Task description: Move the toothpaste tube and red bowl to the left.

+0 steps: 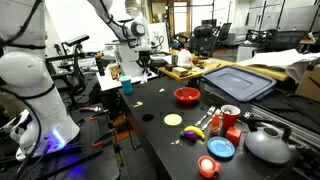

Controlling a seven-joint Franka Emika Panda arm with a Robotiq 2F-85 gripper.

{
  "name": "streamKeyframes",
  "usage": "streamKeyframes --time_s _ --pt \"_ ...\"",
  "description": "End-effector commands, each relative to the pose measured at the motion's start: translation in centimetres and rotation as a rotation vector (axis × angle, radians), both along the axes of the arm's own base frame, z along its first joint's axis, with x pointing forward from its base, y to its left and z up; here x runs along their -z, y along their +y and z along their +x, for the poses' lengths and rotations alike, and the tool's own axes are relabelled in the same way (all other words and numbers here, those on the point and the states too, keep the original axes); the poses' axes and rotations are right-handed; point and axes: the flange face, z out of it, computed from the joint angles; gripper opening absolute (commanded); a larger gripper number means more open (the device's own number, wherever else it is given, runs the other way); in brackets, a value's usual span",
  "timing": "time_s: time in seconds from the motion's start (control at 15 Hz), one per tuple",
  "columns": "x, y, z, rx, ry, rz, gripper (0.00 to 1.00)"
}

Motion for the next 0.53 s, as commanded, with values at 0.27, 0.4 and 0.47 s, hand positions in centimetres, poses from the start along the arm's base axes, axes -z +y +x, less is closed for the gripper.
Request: streamKeyframes --time_s 0.27,0.4,0.47 --pt "1.2 5.9 -1.8 -0.275 -0.002 -0.031 0.03" --pt "1.9 7.2 -2.4 -0.366 0.005 -0.037 0.03" --pt "2.3 7.7 -2.7 -0.407 0.008 -0.036 0.03"
